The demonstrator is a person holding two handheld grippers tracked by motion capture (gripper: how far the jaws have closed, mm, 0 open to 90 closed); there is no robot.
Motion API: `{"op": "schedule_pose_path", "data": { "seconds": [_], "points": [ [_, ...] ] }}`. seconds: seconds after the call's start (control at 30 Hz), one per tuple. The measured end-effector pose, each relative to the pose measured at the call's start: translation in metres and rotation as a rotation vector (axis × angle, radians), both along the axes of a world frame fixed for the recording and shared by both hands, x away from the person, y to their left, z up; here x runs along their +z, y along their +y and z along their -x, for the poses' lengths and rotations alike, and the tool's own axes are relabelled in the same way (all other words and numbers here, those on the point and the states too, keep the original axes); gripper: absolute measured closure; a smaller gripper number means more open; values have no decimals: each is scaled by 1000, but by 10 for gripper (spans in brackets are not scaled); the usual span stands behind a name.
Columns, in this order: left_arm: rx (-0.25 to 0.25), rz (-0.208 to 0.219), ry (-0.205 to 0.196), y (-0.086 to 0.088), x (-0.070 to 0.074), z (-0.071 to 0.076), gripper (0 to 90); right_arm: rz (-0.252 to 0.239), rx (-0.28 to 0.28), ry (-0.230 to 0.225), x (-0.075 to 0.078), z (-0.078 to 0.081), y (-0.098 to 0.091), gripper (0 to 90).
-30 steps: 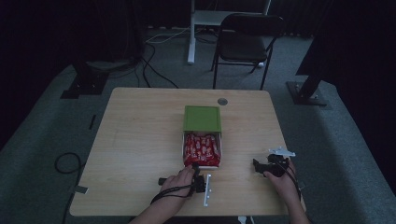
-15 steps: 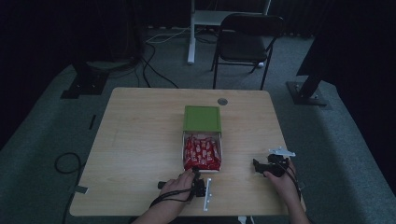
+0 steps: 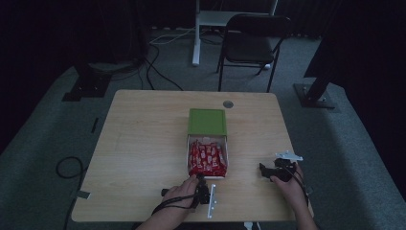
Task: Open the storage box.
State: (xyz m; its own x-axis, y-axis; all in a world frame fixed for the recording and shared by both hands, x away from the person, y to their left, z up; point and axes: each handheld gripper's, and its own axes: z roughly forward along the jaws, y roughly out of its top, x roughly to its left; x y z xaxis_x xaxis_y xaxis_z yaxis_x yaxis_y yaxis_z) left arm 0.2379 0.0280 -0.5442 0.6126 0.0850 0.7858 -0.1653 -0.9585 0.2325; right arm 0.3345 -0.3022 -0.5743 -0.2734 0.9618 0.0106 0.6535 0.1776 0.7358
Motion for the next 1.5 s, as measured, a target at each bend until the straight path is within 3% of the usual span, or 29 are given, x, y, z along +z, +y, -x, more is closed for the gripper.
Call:
{"op": "schedule_pose_path", "data": {
  "seconds": [0.1,0.27,0.5,0.87,1.07,1.2,1.33,1.5],
  "points": [
    [-26,20,25,4,3,0,649,0,0,-1,0,0,0,107],
    [-24,95,88,12,10,2,639,0,0,0,0,0,0,107],
    [-15,238,187,25,18,7,639,0,0,0,0,0,0,107],
    [37,346,304,51,14,11,637,0,0,0,0,0,0,107],
    [87,403,334,68,10,8,637,0,0,0,0,0,0,107],
    [131,429,333,81,9,5,637,0,0,0,0,0,0,107],
    [168,502,342,94,11,0,637,0,0,-1,0,0,0,107],
    [218,553,344,113,14,-8,637,1,0,-1,0,0,0,107]
  ]
}}
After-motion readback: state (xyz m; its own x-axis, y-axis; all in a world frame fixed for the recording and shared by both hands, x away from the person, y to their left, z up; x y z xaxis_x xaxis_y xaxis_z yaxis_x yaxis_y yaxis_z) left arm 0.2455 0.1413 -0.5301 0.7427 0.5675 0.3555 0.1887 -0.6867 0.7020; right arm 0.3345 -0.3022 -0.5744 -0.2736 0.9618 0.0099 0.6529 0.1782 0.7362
